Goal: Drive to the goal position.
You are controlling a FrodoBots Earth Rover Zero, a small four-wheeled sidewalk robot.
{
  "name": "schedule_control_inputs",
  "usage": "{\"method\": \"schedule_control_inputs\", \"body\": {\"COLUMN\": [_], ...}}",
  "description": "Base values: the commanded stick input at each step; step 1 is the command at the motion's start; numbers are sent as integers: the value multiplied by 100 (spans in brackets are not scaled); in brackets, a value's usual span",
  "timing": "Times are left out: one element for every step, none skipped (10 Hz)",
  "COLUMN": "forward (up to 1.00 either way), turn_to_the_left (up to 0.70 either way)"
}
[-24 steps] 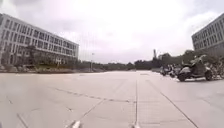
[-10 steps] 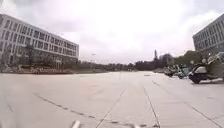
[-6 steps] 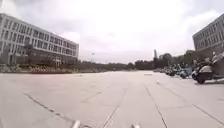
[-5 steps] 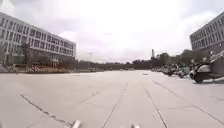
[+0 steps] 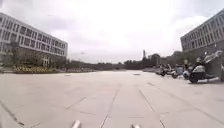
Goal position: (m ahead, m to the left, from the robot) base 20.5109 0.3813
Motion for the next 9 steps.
{"method": "schedule_control_inputs", "body": {"forward": [70, 70, 70, 70, 70, 70, 67, 67, 70], "turn_to_the_left": [0, 0, 0, 0, 0, 0, 0, 0, 0]}}
